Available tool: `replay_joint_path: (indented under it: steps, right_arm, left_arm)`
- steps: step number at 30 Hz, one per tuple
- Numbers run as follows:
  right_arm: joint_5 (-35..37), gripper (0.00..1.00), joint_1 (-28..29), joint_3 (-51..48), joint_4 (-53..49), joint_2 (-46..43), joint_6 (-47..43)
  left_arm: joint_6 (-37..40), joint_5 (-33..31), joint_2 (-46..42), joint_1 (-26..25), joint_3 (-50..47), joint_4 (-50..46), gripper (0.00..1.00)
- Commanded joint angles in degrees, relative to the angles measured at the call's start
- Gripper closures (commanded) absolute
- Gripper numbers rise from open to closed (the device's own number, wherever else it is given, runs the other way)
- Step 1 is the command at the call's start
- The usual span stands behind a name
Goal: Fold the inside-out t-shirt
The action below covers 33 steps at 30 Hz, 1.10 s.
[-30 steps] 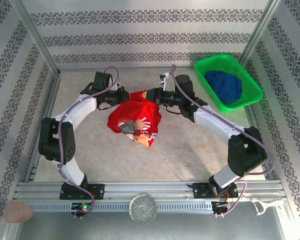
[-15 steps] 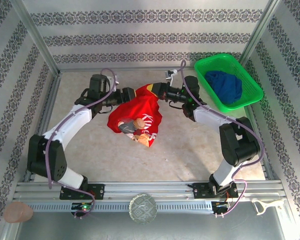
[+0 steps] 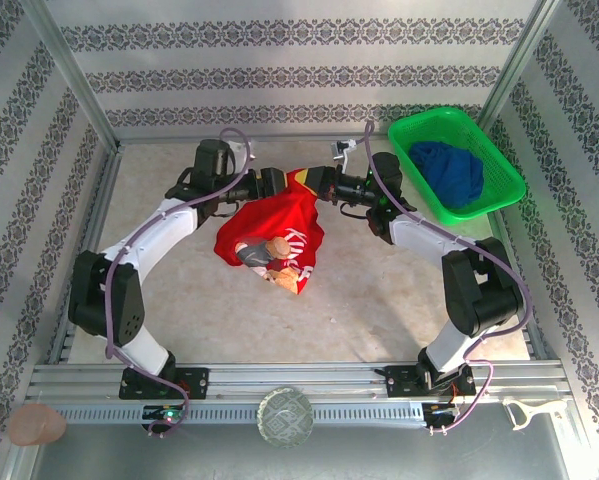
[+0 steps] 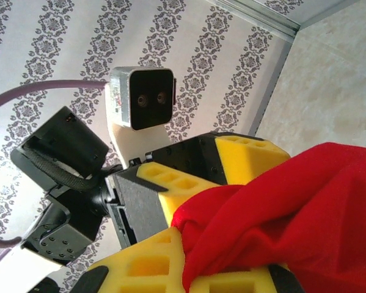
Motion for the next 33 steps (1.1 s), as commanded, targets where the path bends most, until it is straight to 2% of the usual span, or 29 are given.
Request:
replay_joint_path:
  steps: [1, 8, 14, 19, 24, 25, 27, 29, 30, 33]
  right_arm:
    - [-1.23, 1.00, 0.31, 0.79, 2.34, -2.38, -0.18]
    - [-0.46, 1.00, 0.46, 0.36, 0.46, -3.31, -0.95]
    - [-0.11, 1.00, -0.02, -0.08, 0.00, -3.98, -1.16]
    - [-0.57, 1.00, 0.06, 0.03, -0.25, -4.15, -1.24]
    - [-0.51, 1.00, -0.02, -0.37, -0.40, -4.49, -1.24]
    - [-0.45, 1.00, -0.08, -0.62, -0.41, -4.60, -1.26]
    - [-0.32, 1.00, -0.73, -1.33, -0.30, -5.17, -1.35]
    - [0.59, 1.00, -2.02, -2.76, -0.35, -6.19, -1.48]
    - [1.11, 1.00, -2.85, -3.72, -0.44, -6.72, -1.61]
    - [3.29, 1.00, -5.01, -6.30, -1.80, -7.30, -2.20]
  left_arm:
    - [8.76, -3.42, 1.53, -2.05, 3.90, -5.26, 0.31]
    - [15.92, -5.06, 4.70, -3.52, 5.11, -8.88, 0.31]
    - [17.83, -5.85, 4.99, -3.48, 1.88, -9.03, 0.30]
    - [15.86, -5.92, 9.75, -3.49, 4.60, -9.03, 0.30]
    - [11.21, -1.27, 16.63, -3.52, 12.10, -8.53, 0.30]
    - [10.32, 0.31, 17.54, -3.50, 13.12, -8.07, 0.37]
    - [8.52, 3.91, 18.90, -3.20, 15.09, -7.04, 0.69]
    - [6.19, 6.13, 17.73, -2.42, 14.03, -3.82, 0.95]
    - [3.94, 7.47, 16.38, -1.57, 12.29, -0.88, 1.00]
    - [-4.87, 12.60, 10.15, 1.56, 4.56, 12.00, 1.00]
